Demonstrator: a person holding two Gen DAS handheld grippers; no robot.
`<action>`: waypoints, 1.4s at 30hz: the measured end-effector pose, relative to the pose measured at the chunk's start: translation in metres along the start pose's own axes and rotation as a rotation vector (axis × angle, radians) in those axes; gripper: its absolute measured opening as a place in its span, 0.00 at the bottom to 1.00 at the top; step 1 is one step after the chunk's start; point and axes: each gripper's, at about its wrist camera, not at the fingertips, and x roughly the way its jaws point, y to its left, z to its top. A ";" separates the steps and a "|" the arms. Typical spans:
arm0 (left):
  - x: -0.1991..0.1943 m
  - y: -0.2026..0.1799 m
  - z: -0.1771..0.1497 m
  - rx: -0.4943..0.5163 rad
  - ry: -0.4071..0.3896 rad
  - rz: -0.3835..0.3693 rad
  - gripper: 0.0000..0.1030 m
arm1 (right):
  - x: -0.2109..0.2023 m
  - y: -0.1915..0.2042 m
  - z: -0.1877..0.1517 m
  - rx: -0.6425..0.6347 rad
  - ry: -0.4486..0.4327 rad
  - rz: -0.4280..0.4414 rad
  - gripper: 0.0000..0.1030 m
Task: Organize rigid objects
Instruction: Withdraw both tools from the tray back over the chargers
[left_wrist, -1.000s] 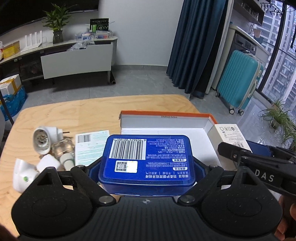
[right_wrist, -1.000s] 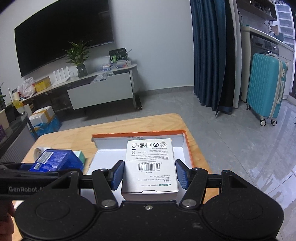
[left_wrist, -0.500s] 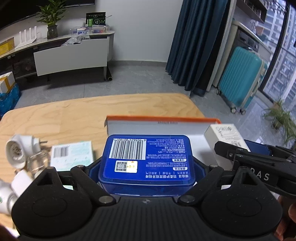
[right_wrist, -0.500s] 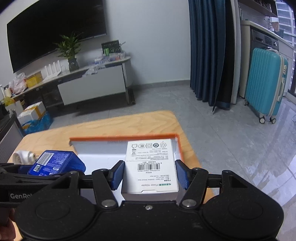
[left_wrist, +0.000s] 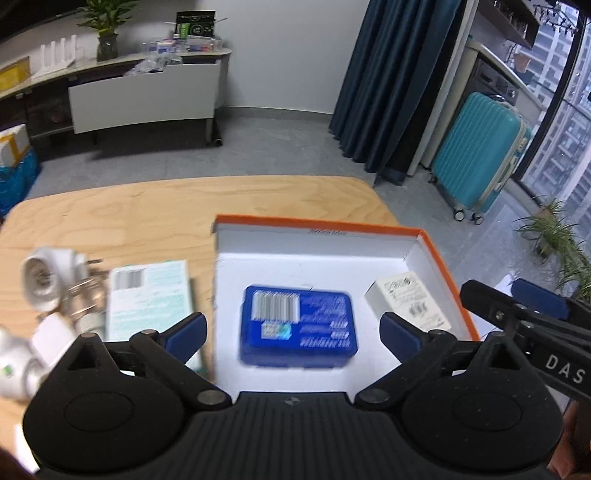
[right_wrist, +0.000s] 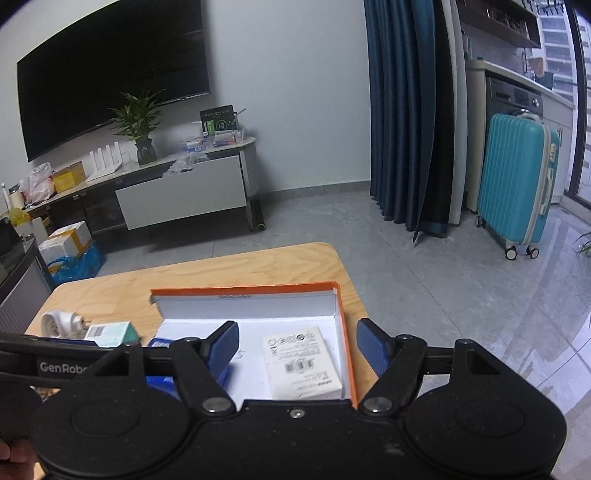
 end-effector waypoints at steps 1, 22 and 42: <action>-0.004 0.001 -0.002 0.003 0.005 0.016 1.00 | -0.004 0.002 -0.002 0.001 -0.002 0.003 0.84; -0.077 0.057 -0.050 -0.055 -0.029 0.164 1.00 | -0.045 0.077 -0.030 -0.053 0.039 0.133 0.89; -0.096 0.115 -0.083 -0.132 -0.041 0.204 1.00 | -0.038 0.135 -0.048 -0.137 0.089 0.225 0.89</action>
